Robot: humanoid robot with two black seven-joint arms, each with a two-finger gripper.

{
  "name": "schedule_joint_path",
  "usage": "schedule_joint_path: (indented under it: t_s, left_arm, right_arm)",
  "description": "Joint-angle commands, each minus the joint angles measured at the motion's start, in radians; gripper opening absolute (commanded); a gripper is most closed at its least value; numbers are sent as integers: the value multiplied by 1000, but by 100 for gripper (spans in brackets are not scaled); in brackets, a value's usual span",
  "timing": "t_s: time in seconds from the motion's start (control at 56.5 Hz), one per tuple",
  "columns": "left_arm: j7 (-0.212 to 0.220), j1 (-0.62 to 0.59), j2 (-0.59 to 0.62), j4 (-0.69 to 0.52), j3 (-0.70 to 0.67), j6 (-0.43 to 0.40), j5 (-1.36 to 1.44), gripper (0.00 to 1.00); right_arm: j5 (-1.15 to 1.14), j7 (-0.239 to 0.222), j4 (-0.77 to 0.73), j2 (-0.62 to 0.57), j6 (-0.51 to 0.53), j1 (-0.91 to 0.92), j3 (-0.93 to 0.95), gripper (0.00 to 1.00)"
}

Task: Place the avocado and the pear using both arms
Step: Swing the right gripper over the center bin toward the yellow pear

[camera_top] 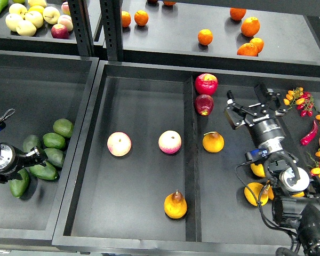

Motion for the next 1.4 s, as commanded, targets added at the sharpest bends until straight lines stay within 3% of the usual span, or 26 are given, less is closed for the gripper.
schedule_joint_path:
  t_s: [0.0,0.088,0.496,0.761,0.903,1.381]
  left_arm:
    - [0,-3,-12,2,-6,0,0,83]
    - [0,-3,-15,0,-9,0,0,83]
    - [0,-3,-28,0,-41,0,0,84]
    - [0,-3,-39,0,-54,0,0,88]
    - [0,-17,-42,-1,-54,0,0,99]
    - [0,-46,-42,3,-55,0,-2,99]
  right_arm:
    - [4,-57,-8,-55,0,52,-109,99]
    - [1,-137,-10,-100,0,89,-181,100]
    - [7,-137,-10,-301,0,356,-724,100]
    - [-25,-137,-34,-276,0,503,-1059,100]
    - [-110,-137,-36,-241,0,515,-1145,100]
    - [-186,-137,-34,-170,0,551,-1370,100]
